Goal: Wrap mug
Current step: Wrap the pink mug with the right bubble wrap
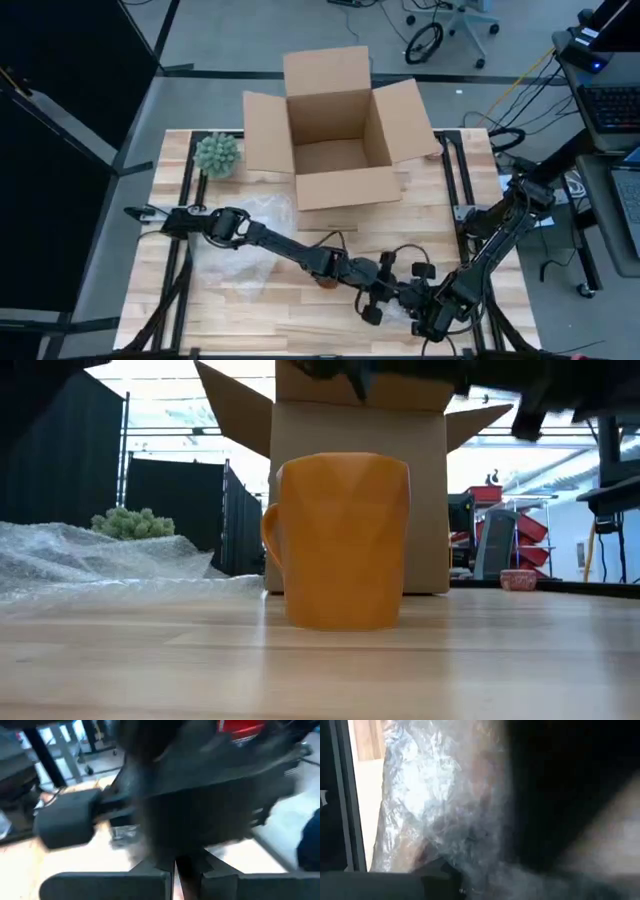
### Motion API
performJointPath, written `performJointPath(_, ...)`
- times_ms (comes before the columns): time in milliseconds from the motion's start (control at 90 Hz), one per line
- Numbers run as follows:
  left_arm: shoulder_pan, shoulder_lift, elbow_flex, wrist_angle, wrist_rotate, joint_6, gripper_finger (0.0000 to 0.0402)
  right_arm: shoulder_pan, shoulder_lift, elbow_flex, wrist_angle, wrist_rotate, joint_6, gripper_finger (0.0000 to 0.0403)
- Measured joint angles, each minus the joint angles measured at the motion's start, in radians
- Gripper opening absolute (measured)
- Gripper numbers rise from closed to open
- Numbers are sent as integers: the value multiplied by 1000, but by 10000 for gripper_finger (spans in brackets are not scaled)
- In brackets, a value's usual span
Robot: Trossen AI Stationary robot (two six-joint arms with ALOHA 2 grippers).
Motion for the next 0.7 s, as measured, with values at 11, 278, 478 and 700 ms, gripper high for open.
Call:
performJointPath(11,1,2,-1,-3,3,-1,0,0,0,0,1,0,0,141)
performJointPath(278,6,37,2,16,51,-2,0,-6,-5,-2,34,-6,-39,141)
performJointPath(478,5,38,2,16,51,-3,0,-6,-51,-8,39,-32,-39,142)
performJointPath(700,5,39,3,12,51,-3,0,-3,-85,-7,66,-32,-36,153)
